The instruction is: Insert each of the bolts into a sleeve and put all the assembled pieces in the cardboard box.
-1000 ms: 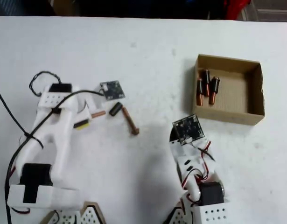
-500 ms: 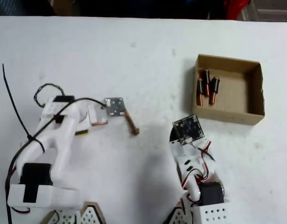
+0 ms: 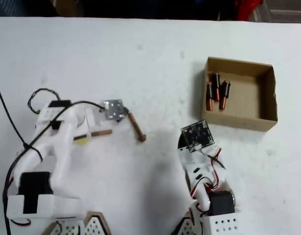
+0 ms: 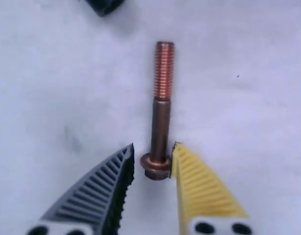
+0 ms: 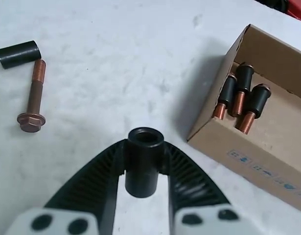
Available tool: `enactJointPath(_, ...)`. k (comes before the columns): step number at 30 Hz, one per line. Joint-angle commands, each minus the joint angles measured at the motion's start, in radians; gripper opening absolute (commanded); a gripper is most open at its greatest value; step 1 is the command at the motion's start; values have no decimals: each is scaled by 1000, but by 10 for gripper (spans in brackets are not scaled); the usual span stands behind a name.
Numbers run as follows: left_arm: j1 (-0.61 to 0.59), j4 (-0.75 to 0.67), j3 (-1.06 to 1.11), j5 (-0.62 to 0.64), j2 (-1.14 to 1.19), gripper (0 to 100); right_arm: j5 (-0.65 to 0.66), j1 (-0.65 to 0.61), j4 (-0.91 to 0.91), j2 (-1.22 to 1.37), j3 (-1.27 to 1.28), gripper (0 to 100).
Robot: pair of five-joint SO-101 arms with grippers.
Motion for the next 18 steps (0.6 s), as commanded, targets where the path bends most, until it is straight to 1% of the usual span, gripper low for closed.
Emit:
enactJointPath(1, -44, -63, -6, -14, -56, 155, 0, 8, -21, -10, -6, 16)
enactJointPath(3, -44, -58, -6, -6, -61, 155, 0, 8, -22, -10, 0, 16)
enactJointPath(6, -42, -64, -15, 68, -61, 155, 0, 7, -25, -10, 3, 16)
enactJointPath(12, -39, -75, -63, 164, -56, 154, 0, 7, -25, -10, 3, 16)
enactJointPath(18, -39, -68, -74, 181, -61, 154, 0, 8, -25, -10, 3, 16)
